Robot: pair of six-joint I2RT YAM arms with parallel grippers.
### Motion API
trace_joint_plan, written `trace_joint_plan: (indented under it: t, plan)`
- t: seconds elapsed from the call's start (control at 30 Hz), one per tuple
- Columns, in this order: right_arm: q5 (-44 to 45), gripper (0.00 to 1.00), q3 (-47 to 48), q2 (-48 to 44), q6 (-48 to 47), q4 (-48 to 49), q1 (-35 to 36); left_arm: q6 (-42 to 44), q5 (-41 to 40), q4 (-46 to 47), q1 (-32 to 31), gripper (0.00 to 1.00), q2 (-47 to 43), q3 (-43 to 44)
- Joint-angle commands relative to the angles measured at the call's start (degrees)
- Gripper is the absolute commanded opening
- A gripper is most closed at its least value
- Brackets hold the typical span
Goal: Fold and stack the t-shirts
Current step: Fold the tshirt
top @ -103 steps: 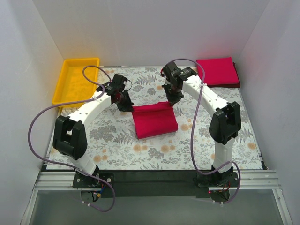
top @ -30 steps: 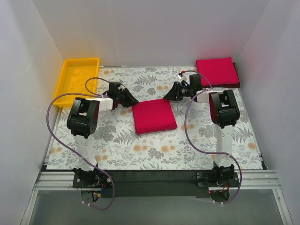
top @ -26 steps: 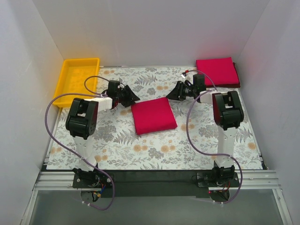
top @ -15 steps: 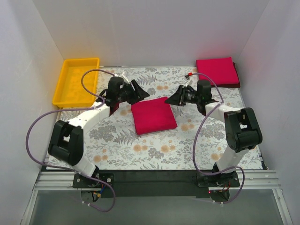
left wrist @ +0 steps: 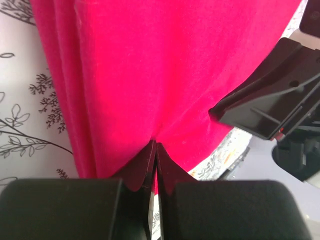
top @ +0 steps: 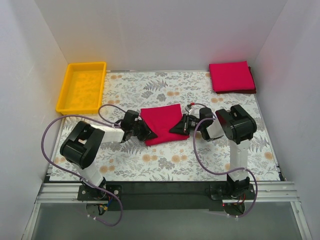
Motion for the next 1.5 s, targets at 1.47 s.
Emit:
trace_joint_plan:
  t: [1.47]
  plan:
    - [12.6, 0.13, -9.3, -9.4, -2.1, -3.7, 10.5, 0.2, -10.2, -12.8, 2.9, 0.0, -18.3, -14.6]
